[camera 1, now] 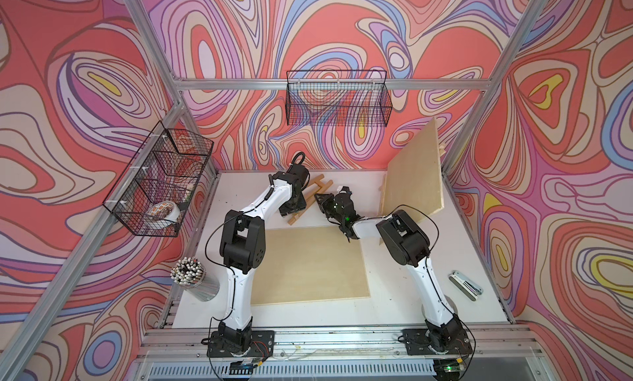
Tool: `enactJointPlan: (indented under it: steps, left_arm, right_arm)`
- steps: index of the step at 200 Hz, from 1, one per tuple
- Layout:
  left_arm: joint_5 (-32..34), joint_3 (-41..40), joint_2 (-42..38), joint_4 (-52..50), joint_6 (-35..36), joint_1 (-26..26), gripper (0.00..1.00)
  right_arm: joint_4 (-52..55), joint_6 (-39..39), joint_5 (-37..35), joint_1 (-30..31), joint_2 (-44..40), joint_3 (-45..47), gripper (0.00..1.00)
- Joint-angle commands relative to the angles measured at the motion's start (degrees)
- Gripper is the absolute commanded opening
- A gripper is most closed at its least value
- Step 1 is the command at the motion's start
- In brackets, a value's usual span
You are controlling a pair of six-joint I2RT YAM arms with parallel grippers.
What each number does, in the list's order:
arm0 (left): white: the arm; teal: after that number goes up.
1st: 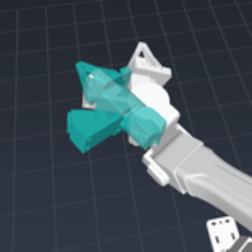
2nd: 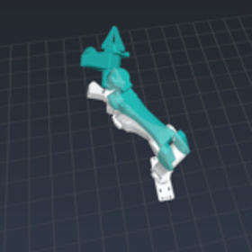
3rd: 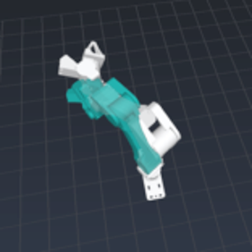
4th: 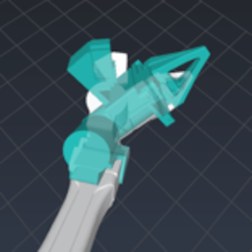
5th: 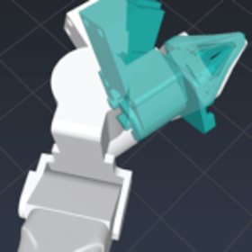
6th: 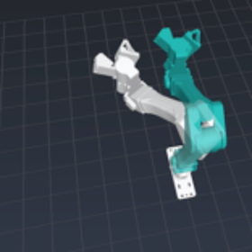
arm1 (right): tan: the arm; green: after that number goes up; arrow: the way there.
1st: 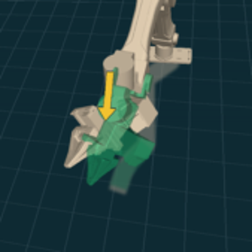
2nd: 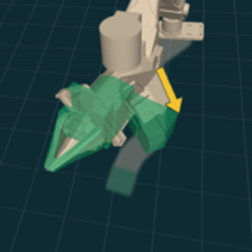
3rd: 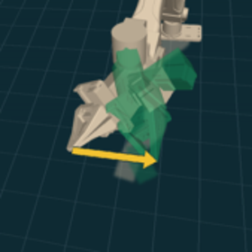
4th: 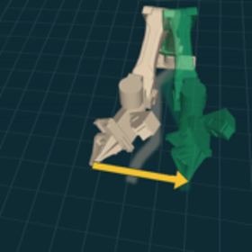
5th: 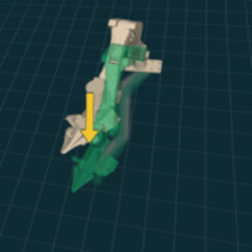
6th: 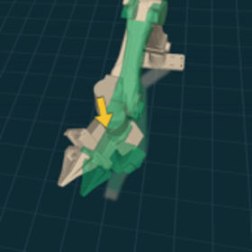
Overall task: Disassemble the easel
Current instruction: Place the easel at the center of the board.
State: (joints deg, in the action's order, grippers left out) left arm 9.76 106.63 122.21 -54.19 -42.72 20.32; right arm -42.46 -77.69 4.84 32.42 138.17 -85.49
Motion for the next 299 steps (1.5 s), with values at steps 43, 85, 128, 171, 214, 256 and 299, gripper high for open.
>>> enactJointPlan:
  steps: [43,85,128,171,214,256,299]
  left_arm:
    - [3.99,4.59,5.85,-1.3,0.13,0.12,0.35]
    - [5.48,7.02,8.55,-1.42,0.75,-0.54,0.09]
    - [8.06,10.08,11.32,-3.11,2.77,-1.82,0.0]
    - [12.78,11.92,12.81,-6.78,6.63,-4.63,0.0]
    - [15.33,9.66,12.82,-5.05,12.12,-6.91,0.0]
    - [16.02,9.2,14.7,-2.87,14.71,-9.02,0.0]
    - [14.64,9.33,15.72,-2.95,12.96,-9.42,0.0]
  right_arm:
    - [-2.62,0.04,1.04,-0.09,0.66,-2.05,0.0]
    - [0.5,0.74,1.62,-0.08,0.65,-3.13,0.04]
    - [5.72,1.33,3.66,-0.08,0.33,-4.91,0.3]
    - [8.09,0.46,4.56,-0.08,-2.03,-3.49,0.54]
    - [10.9,2.73,3.24,0.06,-5.53,-1.54,0.59]
    - [12.69,7.11,1.13,0.83,-7.69,-1.16,0.59]
    - [13.61,10.08,-0.42,1.75,-8.66,-1.34,0.59]
